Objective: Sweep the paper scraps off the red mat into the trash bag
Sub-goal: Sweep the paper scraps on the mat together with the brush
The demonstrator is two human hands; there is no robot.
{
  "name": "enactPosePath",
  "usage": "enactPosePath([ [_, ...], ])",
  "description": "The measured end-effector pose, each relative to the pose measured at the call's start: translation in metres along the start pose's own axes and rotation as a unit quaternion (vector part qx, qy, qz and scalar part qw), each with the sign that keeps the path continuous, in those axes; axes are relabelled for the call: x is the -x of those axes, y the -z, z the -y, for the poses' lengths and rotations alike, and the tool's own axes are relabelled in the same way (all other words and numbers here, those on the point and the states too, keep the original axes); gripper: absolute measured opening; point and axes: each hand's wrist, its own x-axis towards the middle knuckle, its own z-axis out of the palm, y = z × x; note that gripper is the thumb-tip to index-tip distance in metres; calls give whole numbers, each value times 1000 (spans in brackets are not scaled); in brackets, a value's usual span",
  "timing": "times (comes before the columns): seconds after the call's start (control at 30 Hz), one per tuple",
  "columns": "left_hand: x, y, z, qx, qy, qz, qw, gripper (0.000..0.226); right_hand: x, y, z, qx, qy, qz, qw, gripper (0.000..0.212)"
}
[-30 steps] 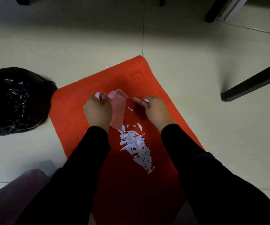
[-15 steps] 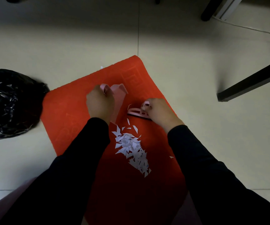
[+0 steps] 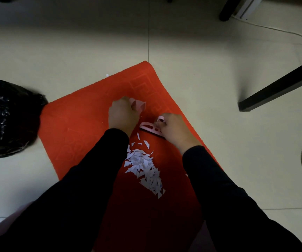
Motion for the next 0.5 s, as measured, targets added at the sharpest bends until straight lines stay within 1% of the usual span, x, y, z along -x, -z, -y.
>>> enactPosePath([
  [0.07,3,-2,1,-9,-10,10,1000,45,1,-1,1,3,1,0,1000,23],
  [0.17,9,4,-2,-22,-5,32,999,45,4,-1,2,10,1,-2,1000,22],
  [0.3,16,19,-4,-30,-3,56,998,25,6,-1,0,-5,-12,3,1000,22],
  [0.4,25,30,-7,-28,0,53,998,29,7,0,-1,-8,-19,-1,1000,22],
  [0.5,22,38,-1,-28,2,25,999,22,5,3,-2,-7,-15,-22,1000,22],
])
